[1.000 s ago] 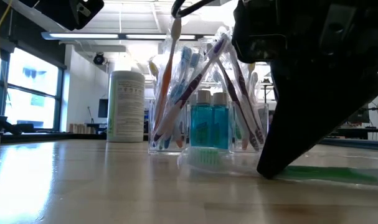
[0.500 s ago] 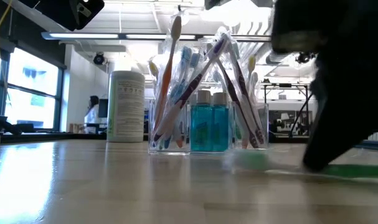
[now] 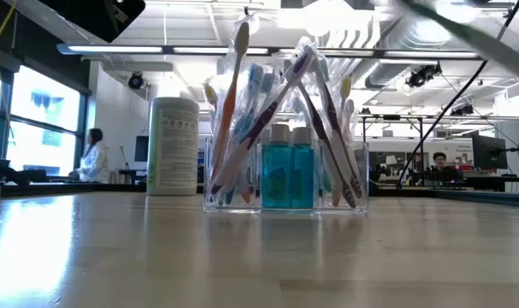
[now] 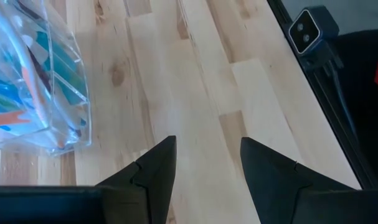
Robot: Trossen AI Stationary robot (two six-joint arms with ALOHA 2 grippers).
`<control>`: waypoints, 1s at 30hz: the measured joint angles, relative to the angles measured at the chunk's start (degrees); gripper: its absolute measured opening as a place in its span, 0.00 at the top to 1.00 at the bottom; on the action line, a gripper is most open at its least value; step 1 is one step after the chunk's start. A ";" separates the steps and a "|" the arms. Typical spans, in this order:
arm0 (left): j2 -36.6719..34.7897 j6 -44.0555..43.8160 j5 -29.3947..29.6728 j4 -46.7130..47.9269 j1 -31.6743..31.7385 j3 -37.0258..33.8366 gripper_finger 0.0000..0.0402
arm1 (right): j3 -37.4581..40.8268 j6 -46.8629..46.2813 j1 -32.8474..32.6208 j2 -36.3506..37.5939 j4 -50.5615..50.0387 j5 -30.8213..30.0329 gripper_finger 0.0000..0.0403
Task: Pick & Place toothbrushing station
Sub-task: Put the green toothbrush into the right section of the transparent organizer
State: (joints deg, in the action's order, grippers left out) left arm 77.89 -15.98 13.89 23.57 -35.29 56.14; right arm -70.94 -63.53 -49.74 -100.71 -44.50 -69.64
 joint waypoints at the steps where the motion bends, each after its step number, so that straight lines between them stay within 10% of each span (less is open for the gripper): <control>1: 0.00 -0.42 0.06 0.02 0.00 0.00 0.57 | 0.00 -0.69 -0.71 0.00 -1.53 -4.64 1.00; 5: 0.00 -0.98 0.14 0.04 -0.02 0.00 0.57 | 0.60 -7.85 -3.63 0.08 -9.74 -19.65 1.00; 18: 0.00 -2.35 0.82 -1.11 -0.11 0.00 0.57 | 13.94 -42.15 2.82 0.31 -23.38 -20.24 0.99; 30: 0.00 -2.54 2.16 -2.45 -0.11 0.00 0.57 | 14.75 -42.71 7.19 2.87 -24.78 -20.38 0.99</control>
State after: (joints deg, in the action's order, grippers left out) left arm 77.89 -18.52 16.05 21.12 -35.40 56.14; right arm -56.18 -106.24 -42.55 -97.84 -69.27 -90.02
